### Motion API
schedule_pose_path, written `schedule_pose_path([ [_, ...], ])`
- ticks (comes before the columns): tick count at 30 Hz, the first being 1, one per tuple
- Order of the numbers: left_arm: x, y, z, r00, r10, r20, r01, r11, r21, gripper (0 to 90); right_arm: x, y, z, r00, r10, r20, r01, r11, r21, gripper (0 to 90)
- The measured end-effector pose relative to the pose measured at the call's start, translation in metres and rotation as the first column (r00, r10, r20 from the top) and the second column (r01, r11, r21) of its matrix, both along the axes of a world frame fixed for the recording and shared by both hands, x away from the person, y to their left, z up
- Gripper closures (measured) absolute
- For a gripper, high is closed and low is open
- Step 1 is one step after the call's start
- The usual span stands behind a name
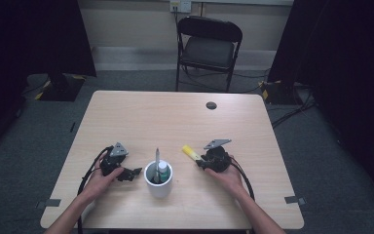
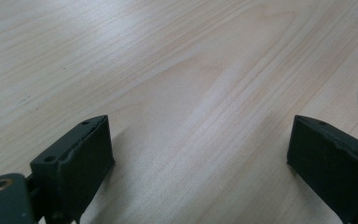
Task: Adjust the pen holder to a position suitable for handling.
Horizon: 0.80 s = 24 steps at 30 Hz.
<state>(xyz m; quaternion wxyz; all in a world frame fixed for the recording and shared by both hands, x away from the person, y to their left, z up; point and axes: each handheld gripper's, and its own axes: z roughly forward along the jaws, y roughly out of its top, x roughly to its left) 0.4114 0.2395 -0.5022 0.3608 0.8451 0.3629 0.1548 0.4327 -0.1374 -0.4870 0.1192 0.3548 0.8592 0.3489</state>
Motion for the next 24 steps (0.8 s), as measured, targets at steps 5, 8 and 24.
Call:
schedule_pose_path([
  [5,0.000,0.000,0.000,1.0000,0.000,0.001,0.000,1.0000,-0.001,6.2,-0.012,-0.008,0.000,0.9999,0.013,0.001,-0.013,0.9999,-0.009,66.0],
  [8,0.000,0.000,0.000,1.0000,-0.001,0.001,0.001,1.0000,-0.001,6.2,-0.019,-0.012,0.001,0.9999,0.016,0.003,-0.016,0.9997,-0.018,66.0],
  [24,0.000,0.000,0.000,1.0000,-0.001,0.000,0.001,1.0000,0.001,6.2,-0.026,-0.011,-0.001,0.9998,0.016,0.013,-0.016,0.9999,0.002,61.7],
])
